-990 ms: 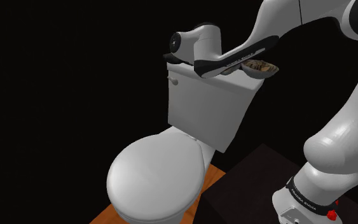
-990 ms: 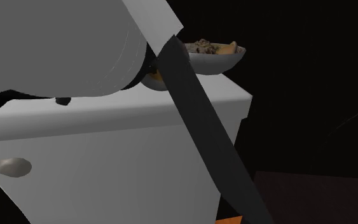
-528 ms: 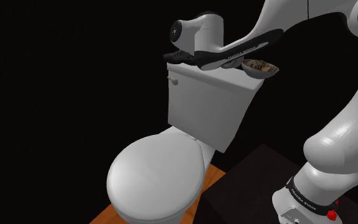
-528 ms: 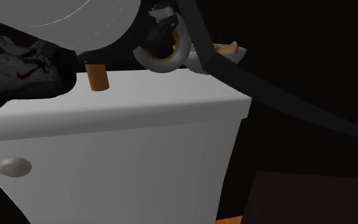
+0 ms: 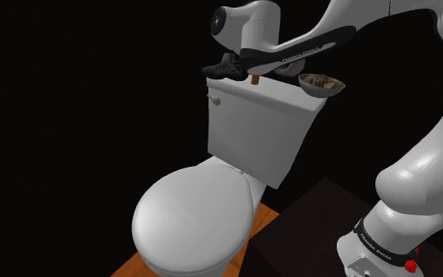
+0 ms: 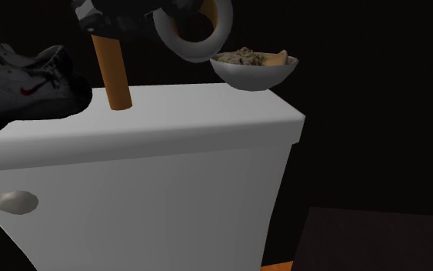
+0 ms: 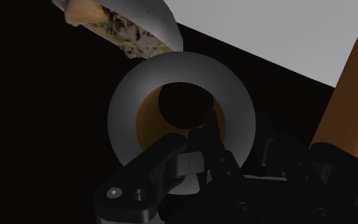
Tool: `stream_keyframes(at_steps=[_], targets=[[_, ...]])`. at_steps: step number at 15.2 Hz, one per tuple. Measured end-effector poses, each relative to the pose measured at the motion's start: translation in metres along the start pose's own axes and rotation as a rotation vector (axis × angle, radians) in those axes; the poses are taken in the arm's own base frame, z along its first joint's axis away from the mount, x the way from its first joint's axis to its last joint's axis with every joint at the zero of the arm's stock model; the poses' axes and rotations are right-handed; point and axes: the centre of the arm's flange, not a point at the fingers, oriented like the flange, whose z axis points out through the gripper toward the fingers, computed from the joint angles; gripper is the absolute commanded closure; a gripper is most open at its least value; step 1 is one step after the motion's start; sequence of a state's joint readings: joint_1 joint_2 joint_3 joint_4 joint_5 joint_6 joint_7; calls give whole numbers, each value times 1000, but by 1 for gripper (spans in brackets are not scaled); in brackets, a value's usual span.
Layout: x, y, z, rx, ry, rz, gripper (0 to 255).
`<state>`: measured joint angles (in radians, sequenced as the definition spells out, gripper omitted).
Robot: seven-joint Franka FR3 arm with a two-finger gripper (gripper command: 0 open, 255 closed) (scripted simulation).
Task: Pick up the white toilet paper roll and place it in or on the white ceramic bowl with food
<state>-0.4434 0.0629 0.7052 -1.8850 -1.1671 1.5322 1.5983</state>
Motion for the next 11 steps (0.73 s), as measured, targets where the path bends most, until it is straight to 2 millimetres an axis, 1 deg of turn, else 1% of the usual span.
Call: stream_keyframes(at_steps=[11], targets=[[50, 22, -23, 0, 0, 0, 255]])
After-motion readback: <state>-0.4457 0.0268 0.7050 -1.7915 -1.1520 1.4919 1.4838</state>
